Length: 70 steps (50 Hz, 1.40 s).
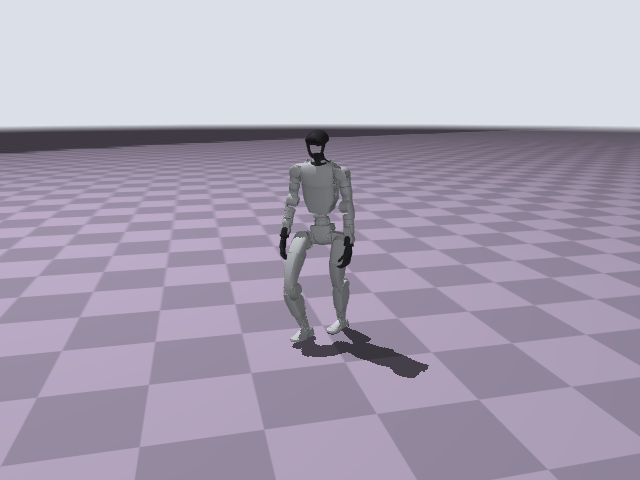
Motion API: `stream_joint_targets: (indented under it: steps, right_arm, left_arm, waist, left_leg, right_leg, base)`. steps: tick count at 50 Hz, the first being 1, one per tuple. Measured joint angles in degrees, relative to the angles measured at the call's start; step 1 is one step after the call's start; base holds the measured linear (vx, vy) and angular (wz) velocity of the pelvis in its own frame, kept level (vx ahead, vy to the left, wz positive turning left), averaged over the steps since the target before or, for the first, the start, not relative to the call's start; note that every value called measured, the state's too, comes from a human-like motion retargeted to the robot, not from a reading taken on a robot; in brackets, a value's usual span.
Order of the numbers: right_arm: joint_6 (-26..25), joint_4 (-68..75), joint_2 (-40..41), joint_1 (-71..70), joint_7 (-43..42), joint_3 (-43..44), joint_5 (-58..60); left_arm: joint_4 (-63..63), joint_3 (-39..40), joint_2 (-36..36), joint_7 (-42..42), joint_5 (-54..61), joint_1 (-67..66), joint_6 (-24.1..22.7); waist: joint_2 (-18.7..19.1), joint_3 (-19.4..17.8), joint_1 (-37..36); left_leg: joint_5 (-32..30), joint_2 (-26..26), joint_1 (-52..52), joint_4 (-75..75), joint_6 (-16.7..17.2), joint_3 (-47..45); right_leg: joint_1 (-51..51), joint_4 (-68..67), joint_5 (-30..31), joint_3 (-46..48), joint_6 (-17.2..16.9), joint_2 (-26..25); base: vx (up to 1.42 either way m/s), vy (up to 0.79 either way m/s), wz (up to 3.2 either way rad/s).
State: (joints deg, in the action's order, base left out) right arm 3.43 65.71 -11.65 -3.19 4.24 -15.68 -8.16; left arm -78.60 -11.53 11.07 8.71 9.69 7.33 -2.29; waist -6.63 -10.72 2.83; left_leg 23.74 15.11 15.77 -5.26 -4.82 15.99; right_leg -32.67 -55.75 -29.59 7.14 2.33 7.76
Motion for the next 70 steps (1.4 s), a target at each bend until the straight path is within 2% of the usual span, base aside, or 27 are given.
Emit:
stream_joint_targets:
  steps: [2,5,8,12,15,18,19,20,22,25,27,30,37,40,43,45,46,49,51,53,56,59,60,62,66,68,70]
  right_arm:
    - [-0.5,1.9,0.2,1.5,0.1,0.5,0.9]
    - [-1.4,4.5,0.5,3.9,0.3,1.2,2.2]
    - [-2.2,7.6,0.7,5.9,0.9,2.4,3.7]
    - [-2.7,11.2,1.0,8.0,1.2,4.0,4.9]
    - [-2.6,12.3,0.8,8.5,1.2,4.8,4.2]
    - [-2.1,10.9,0.0,7.3,1.0,4.9,2.3]
    - [-1.9,10.2,-0.3,6.7,0.7,4.9,1.8]
    - [-1.7,9.4,-0.5,6.1,0.4,4.9,1.4]
    - [-1.7,7.6,-1.5,3.2,-0.5,4.8,0.4]
    - [-1.5,4.7,-2.4,-1.3,-2.1,4.3,-0.4]
    - [-0.9,2.5,-2.5,-3.5,-3.1,3.6,-0.6]
    - [-0.4,-1.0,-2.7,-8.7,-4.5,2.9,-1.2]
    - [0.7,-6.5,-1.9,-16.1,-4.7,-0.7,0.7]
    - [1.0,-7.5,-1.2,-16.5,-4.0,-1.8,1.8]
    - [0.7,-6.7,-0.1,-14.6,-3.4,-2.6,2.4]
    - [0.2,-4.5,0.7,-12.5,-2.3,-3.0,3.1]
    - [0.1,-2.6,1.5,-11.1,-1.6,-2.9,3.3]
    - [-0.9,2.6,2.5,-6.7,0.4,-3.1,3.6]
    - [-1.9,5.5,2.4,-4.3,1.4,-2.9,3.9]
    - [-2.6,7.7,2.0,-1.7,1.4,-2.5,4.1]
    - [-3.0,9.8,0.7,1.0,0.8,-1.1,4.2]
    - [-2.9,10.0,-0.3,3.3,0.1,0.2,4.1]
    - [-2.8,10.0,-0.4,4.2,-0.1,0.4,4.0]
    - [-2.8,9.2,-0.6,5.2,-0.3,0.9,3.8]
    - [-3.0,8.1,-0.2,6.4,-0.2,0.9,4.5]
    - [-3.0,7.5,0.2,6.7,0.1,0.6,5.2]
    - [-3.1,6.6,0.3,5.9,0.7,0.8,6.3]
  left_arm:
    - [0.0,-0.2,0.4,-0.3,-0.6,0.7,-0.7]
    - [0.4,-0.5,1.1,-0.9,-1.2,1.7,-1.3]
    - [0.6,-0.2,1.4,-1.5,-1.3,2.9,-1.7]
    - [0.4,1.4,0.6,-2.0,0.0,2.3,-2.1]
    - [-0.1,2.1,0.0,-2.0,1.1,0.3,-2.3]
    - [0.2,2.2,-0.4,-1.5,1.1,-1.8,-2.0]
    - [0.4,2.2,-0.4,-1.4,1.1,-2.4,-1.9]
    - [0.7,2.0,-0.5,-1.3,1.2,-2.9,-1.8]
    - [1.5,2.1,0.0,-1.2,1.6,-2.5,-1.0]
    - [2.9,2.6,0.7,-1.7,2.2,-2.4,-0.4]
    - [3.6,3.1,0.6,-2.3,2.6,-3.6,-0.5]
    - [4.5,3.8,1.0,-3.3,3.1,-3.9,-0.5]
    - [3.3,3.9,-0.3,-4.6,0.9,-4.7,-1.0]
    - [2.7,4.3,-0.8,-4.6,0.3,-5.2,-0.7]
    - [1.6,5.3,-1.3,-4.9,0.9,-5.7,-0.1]
    - [0.1,6.3,-0.8,-4.7,2.2,-5.4,0.5]
    - [-0.9,6.5,-0.2,-4.3,3.3,-5.1,0.6]
    - [-1.7,6.7,0.8,-3.7,6.2,-4.2,0.9]
    - [-0.7,6.3,1.3,-3.9,7.1,-3.0,1.1]
    - [0.8,5.4,1.8,-4.6,7.1,-1.8,0.9]
    - [2.9,4.2,2.8,-5.7,6.2,1.7,1.2]
    - [4.7,3.4,3.4,-6.4,4.8,5.8,1.4]
    - [5.3,2.9,3.5,-6.5,4.3,6.7,1.2]
    - [6.4,2.3,3.7,-6.4,3.4,9.5,0.7]
    - [8.3,-0.1,4.0,-5.8,1.2,12.9,-1.0]
    - [9.0,-1.3,3.9,-5.3,0.2,13.4,-1.5]
    - [9.1,-1.9,3.9,-4.6,-0.7,14.3,-1.9]
  waist:
    - [1.3,0.2,0.6]
    - [1.4,0.3,1.1]
    - [2.7,1.5,2.3]
    - [5.3,2.6,3.1]
    - [8.9,3.3,3.8]
    - [15.1,4.5,2.9]
    - [16.2,4.7,2.2]
    - [16.8,4.7,1.5]
    - [17.2,4.9,0.1]
    - [15.3,4.5,-2.7]
    - [14.9,4.4,-4.9]
    - [11.5,3.3,-7.0]
    - [6.2,3.0,-8.1]
    - [5.7,4.0,-8.4]
    - [4.3,5.4,-8.8]
    - [1.6,6.7,-9.7]
    - [-1.4,7.1,-9.7]
    - [-7.5,7.8,-8.5]
    - [-9.6,7.5,-7.0]
    - [-10.2,6.9,-5.2]
    - [-9.1,5.2,-2.7]
    - [-6.1,3.4,0.0]
    - [-5.9,3.1,1.0]
    - [-3.0,1.7,2.2]
    - [1.1,0.7,3.1]
    - [1.7,0.5,2.8]
    - [4.4,1.6,2.9]
  left_leg:
    - [1.0,-1.4,1.2,0.0,0.0,0.4]
    - [2.9,-0.9,2.7,-2.1,0.2,0.6]
    - [4.8,-2.3,3.1,-5.6,1.7,-4.9]
    - [5.4,-5.1,2.2,-17.5,4.9,-7.2]
    - [1.5,-11.1,-3.3,-35.9,8.9,-10.7]
    - [-10.2,-18.7,-13.5,-57.2,15.1,-10.6]
    - [-13.0,-20.6,-16.3,-62.8,15.8,-11.0]
    - [-15.1,-22.3,-18.7,-67.8,16.0,-11.7]
    - [-13.3,-25.9,-26.0,-76.0,12.7,-12.9]
    - [-4.2,-28.2,-35.2,-81.9,6.6,-15.6]
    - [1.8,-29.2,-40.1,-81.1,4.2,-16.8]
    - [6.0,-26.3,-45.6,-71.4,2.0,-20.0]
    - [3.9,-17.3,-48.2,-31.0,4.1,-25.4]
    - [4.6,-16.6,-49.9,-27.7,4.1,-26.6]
    - [2.3,-16.1,-51.1,-33.4,2.2,-27.9]
    - [0.4,-14.5,-50.3,-36.6,0.5,-29.8]
    - [-1.2,-11.4,-48.6,-35.3,-0.8,-31.3]
    - [-2.7,-2.7,-43.6,-30.9,-4.2,-32.8]
    - [-3.0,2.0,-38.8,-26.2,-5.6,-31.8]
    - [-1.8,5.1,-34.8,-24.4,-6.0,-30.0]
    - [-2.1,8.2,-24.4,-16.2,-5.1,-24.8]
    - [-0.9,7.7,-14.3,-10.5,-3.8,-18.8]
    - [0.2,7.9,-12.3,-10.6,-3.6,-17.3]
    - [1.9,5.4,-6.7,-8.3,-3.3,-14.0]
    - [6.5,0.8,-0.9,-7.8,-2.9,-10.2]
    - [8.7,0.0,0.4,-9.6,-2.6,-9.6]
    - [11.6,-3.2,-0.5,-12.9,-1.6,-9.3]
  right_leg:
    - [-0.9,9.7,2.4,0.0,-2.4,-3.2]
    - [-2.7,17.1,3.4,-0.8,-5.2,-4.7]
    - [-1.8,19.9,5.8,0.7,-5.5,-4.9]
    - [0.5,15.8,9.7,2.0,-3.6,-6.9]
    - [3.9,14.5,10.7,3.8,-1.1,-10.6]
    - [8.0,19.4,11.4,6.4,2.7,-18.2]
    - [9.2,19.8,10.8,6.6,3.6,-19.8]
    - [10.2,19.3,9.6,6.6,4.3,-20.8]
    - [14.1,24.1,9.7,6.1,4.6,-22.7]
    - [19.9,27.4,7.2,4.4,4.2,-22.7]
    - [23.0,26.7,4.4,3.4,4.0,-22.9]
    - [30.2,30.7,1.5,1.0,3.0,-20.1]
    - [39.5,32.6,-5.5,-0.9,1.0,-14.1]
    - [40.2,27.9,-9.2,-1.0,0.6,-13.2]
    - [40.3,20.5,-10.0,0.1,-0.7,-10.5]
    - [39.7,13.3,-7.7,0.1,-2.7,-6.6]
    - [38.2,7.6,-4.3,-0.3,-4.7,-2.6]
    - [32.7,-9.0,10.0,-2.1,-9.2,7.0]
    - [28.0,-18.8,17.8,-3.7,-9.7,11.8]
    - [23.8,-26.6,17.4,-4.0,-7.4,15.6]
    - [17.5,-31.0,8.6,-3.8,-2.6,18.5]
    - [12.4,-26.6,0.5,-1.5,0.7,16.6]
    - [10.5,-24.1,-1.6,-1.0,1.0,16.2]
    - [8.6,-15.1,-2.5,1.1,0.6,11.7]
    - [6.3,10.2,-0.1,3.6,-4.2,1.8]
    - [4.2,18.7,0.1,3.4,-6.6,-0.9]
    - [7.7,36.3,6.5,4.8,-7.2,-6.2]
  base:
    - [0.42,0.02,0.29]
    - [0.46,0.0,0.22]
    - [0.55,0.0,0.5]
    - [0.61,-0.04,0.27]
    - [0.57,-0.06,0.27]
    - [0.53,-0.05,0.05]
    - [0.58,-0.04,-0.02]
    - [0.6,-0.05,0.04]
    - [0.62,-0.07,0.06]
    - [0.65,-0.08,-0.04]
    - [0.67,-0.06,-0.2]
    - [0.72,-0.04,-0.15]
    - [0.72,0.04,-0.01]
    - [0.71,0.08,-0.01]
    - [0.75,0.09,-0.1]
    - [0.8,0.13,-0.2]
    - [0.77,0.15,0.08]
    - [0.73,0.15,0.5]
    - [0.75,0.14,0.64]
    - [0.75,0.11,0.7]
    - [0.73,0.09,0.71]
    - [0.71,0.05,0.86]
    - [0.69,0.03,0.93]
    - [0.7,0.04,0.85]
    - [0.68,0.04,0.61]
    - [0.65,0.04,0.37]
    - [0.71,0.02,0.52]
